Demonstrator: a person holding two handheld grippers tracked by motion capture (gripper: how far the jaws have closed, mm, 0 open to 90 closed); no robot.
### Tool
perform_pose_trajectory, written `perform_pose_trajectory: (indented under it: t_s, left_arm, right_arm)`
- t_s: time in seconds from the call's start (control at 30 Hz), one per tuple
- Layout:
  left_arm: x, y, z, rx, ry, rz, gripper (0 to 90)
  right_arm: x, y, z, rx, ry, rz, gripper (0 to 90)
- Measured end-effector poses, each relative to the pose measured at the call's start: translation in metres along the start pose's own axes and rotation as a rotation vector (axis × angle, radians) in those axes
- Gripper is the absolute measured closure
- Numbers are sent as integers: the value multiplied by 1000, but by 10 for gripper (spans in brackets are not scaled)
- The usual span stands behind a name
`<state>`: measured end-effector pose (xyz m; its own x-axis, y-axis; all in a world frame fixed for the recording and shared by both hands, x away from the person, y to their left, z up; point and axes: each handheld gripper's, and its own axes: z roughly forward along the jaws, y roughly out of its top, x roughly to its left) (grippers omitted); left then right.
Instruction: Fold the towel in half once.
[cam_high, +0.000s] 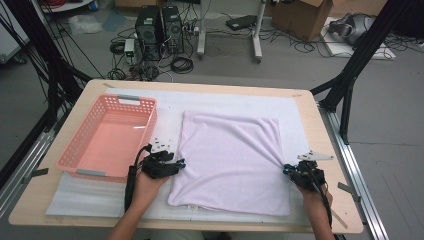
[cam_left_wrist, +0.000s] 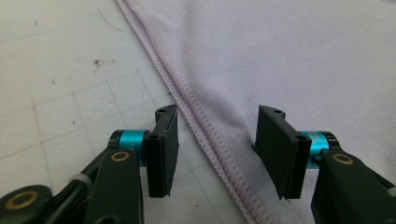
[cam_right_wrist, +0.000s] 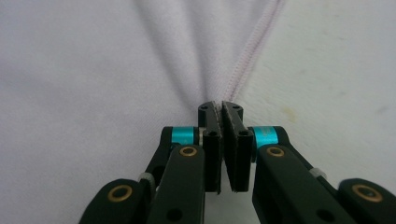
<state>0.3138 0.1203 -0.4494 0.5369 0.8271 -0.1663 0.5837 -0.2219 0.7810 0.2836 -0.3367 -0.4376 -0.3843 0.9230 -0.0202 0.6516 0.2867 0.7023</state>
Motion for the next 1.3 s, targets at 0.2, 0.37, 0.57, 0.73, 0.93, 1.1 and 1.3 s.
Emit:
perform_pose_trajectory:
  t_s: [0.2,0.37,0.57,0.73,0.93,1.1,1.3]
  left_arm:
    - [-7,-4,-2,2,-50,5,481]
    - [-14,-6,-4,14,-25,43,846]
    - [-13,-15,-19,25,-52,12,854]
    - [-18,-24,-33,36,-94,12,854]
    - [-21,-16,-34,-18,-131,19,670]
    - [-13,16,-18,-99,-111,16,503]
    - [-6,57,13,-167,-57,0,493]
  right_arm:
    - [-6,-6,-6,-70,35,57,578]
    - [-16,-14,-1,-65,100,149,576]
    - [-3,-10,-2,-35,100,77,879]
    - [-6,-13,-16,2,125,84,887]
    - [-10,-25,-34,-2,186,68,780]
    - [-23,-12,-27,-111,153,87,558]
    - [-39,23,-1,-159,62,54,458]
